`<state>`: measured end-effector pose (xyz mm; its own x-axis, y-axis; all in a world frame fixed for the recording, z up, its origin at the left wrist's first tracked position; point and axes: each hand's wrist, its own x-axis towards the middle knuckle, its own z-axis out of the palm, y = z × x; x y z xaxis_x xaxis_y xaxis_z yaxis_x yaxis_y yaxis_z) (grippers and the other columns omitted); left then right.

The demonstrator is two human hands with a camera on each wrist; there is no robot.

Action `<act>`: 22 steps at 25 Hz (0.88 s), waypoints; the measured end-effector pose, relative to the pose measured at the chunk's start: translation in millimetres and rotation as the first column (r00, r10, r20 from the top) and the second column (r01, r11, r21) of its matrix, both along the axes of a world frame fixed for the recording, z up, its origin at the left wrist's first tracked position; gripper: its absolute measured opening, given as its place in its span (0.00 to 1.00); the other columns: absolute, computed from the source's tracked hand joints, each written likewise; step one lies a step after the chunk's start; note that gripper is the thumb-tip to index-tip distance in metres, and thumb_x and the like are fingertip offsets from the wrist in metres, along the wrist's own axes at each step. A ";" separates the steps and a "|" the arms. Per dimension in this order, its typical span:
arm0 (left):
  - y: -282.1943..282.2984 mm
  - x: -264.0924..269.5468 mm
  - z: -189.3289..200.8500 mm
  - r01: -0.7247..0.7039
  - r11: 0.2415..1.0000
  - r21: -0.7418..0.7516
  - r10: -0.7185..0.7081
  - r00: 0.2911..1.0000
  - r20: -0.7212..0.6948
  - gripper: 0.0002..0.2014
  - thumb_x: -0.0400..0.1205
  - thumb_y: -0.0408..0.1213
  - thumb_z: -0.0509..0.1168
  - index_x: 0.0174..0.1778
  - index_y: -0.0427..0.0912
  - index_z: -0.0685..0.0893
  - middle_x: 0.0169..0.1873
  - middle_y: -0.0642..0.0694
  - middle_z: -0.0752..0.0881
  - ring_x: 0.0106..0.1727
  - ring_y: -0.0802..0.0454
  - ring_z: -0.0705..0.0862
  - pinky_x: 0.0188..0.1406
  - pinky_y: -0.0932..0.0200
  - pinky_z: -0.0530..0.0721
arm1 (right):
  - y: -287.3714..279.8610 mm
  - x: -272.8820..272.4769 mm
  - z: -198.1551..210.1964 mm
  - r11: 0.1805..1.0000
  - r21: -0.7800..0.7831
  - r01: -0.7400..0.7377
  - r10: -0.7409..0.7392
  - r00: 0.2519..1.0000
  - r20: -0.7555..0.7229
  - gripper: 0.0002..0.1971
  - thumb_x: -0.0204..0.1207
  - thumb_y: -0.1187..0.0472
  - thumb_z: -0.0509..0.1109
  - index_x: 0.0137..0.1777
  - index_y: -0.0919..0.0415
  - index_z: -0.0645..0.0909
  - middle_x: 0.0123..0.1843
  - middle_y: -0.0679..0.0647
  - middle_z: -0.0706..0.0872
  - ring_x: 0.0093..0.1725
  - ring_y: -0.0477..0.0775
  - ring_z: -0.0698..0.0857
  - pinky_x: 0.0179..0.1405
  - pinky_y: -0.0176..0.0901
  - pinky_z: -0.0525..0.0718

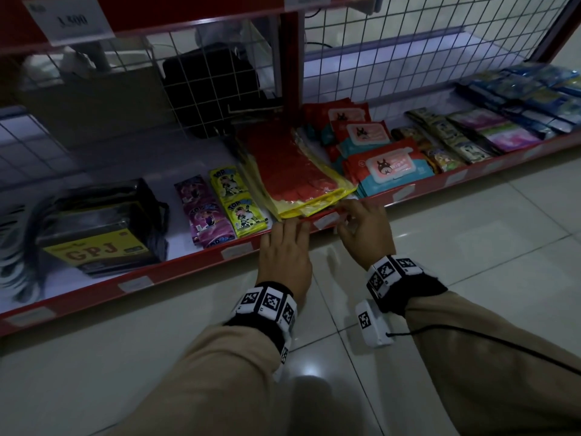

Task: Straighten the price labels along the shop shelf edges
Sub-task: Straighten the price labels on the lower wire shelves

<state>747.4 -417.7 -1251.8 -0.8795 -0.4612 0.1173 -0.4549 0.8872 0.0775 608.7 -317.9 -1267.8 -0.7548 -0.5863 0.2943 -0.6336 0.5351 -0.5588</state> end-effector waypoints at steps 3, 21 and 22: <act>-0.6 -2.1 1.0 0.000 1.000 -0.004 0.000 1.000 -0.008 0.25 0.81 0.39 0.59 0.75 0.48 0.64 0.71 0.47 0.67 0.68 0.44 0.66 0.63 0.51 0.65 | -0.4 -2.2 -1.9 0.999 -0.042 -0.008 0.006 0.999 -0.047 0.14 0.73 0.63 0.71 0.58 0.57 0.85 0.51 0.61 0.85 0.54 0.65 0.77 0.53 0.51 0.76; -4.9 -2.2 1.7 0.043 0.997 0.063 -0.041 0.999 -0.034 0.21 0.81 0.39 0.58 0.72 0.48 0.68 0.66 0.48 0.70 0.66 0.47 0.68 0.65 0.53 0.68 | 1.2 -3.1 16.6 0.953 0.223 -0.206 0.276 0.894 -0.353 0.11 0.66 0.68 0.73 0.49 0.65 0.84 0.46 0.62 0.87 0.47 0.66 0.81 0.46 0.52 0.79; -4.8 -2.2 1.7 0.043 0.997 0.064 -0.040 0.999 -0.033 0.21 0.81 0.39 0.59 0.72 0.48 0.68 0.66 0.48 0.70 0.66 0.46 0.68 0.64 0.53 0.68 | 1.3 -1.8 16.4 0.954 0.209 -0.214 0.280 0.884 -0.373 0.10 0.65 0.69 0.74 0.47 0.65 0.85 0.45 0.62 0.87 0.46 0.66 0.82 0.45 0.52 0.80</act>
